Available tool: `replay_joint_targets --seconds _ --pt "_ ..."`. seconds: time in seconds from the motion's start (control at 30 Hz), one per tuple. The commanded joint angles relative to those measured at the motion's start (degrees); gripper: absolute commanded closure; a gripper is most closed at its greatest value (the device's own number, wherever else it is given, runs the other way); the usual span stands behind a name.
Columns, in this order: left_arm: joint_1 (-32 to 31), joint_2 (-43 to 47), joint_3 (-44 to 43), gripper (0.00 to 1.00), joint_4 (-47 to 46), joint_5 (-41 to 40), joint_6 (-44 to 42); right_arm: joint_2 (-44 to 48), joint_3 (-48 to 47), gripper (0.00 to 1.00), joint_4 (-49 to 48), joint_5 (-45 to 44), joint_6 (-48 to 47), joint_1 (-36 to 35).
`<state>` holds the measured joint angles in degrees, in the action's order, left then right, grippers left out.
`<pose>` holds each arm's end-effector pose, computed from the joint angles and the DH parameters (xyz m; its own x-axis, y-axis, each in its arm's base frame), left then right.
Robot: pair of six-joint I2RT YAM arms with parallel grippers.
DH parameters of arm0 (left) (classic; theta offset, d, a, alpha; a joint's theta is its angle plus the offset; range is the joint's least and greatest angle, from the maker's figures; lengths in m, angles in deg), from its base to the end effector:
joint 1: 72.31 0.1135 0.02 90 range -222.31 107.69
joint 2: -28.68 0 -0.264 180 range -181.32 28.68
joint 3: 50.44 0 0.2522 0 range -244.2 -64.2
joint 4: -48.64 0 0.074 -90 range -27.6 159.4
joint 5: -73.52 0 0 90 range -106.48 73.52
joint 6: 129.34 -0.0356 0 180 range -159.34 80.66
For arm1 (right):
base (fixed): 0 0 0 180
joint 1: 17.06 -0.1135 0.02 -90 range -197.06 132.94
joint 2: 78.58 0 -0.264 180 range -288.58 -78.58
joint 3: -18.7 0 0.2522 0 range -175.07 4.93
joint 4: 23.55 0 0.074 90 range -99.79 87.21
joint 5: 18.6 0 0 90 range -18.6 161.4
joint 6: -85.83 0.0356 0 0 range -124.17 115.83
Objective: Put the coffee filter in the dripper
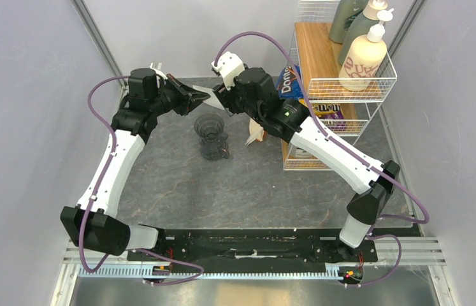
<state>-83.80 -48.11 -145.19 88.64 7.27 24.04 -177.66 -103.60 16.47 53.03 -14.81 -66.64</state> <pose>0.2895 -0.0735 0.4083 -0.6548 -0.7019 -0.2802 -0.0831 0.4354 -0.8964 0.2657 0.2947 0.4425 -0.0869 -0.3723 -0.9240 -0.5524 0.7899 -0.2663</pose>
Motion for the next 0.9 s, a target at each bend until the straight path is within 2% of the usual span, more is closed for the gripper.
replay_joint_targets --seconds 0.0,0.23,0.43,0.53,0.63,0.87 --pt "0.33 2.17 0.64 0.98 -4.68 3.49 2.73 1.73 -0.85 0.32 -2.74 0.69 -2.62 0.28" --pt "1.01 2.25 1.43 0.98 -7.96 5.31 5.06 2.37 1.12 0.30 -1.34 0.97 -3.04 0.36" --pt "0.46 2.90 2.52 0.98 -9.39 6.84 2.23 1.79 -0.48 0.69 -2.44 0.83 -2.77 0.36" --pt "-0.10 3.63 3.14 0.98 -8.77 6.77 -0.50 0.67 -3.06 0.81 -2.13 0.52 -2.43 0.31" --pt "-0.55 4.06 2.74 0.98 -5.43 5.84 -4.02 0.05 -5.07 1.00 -1.65 0.52 -1.57 0.34" --pt "-2.33 4.34 1.08 0.98 1.04 1.14 -10.99 -0.31 -7.47 1.00 -0.47 3.75 2.74 0.19"
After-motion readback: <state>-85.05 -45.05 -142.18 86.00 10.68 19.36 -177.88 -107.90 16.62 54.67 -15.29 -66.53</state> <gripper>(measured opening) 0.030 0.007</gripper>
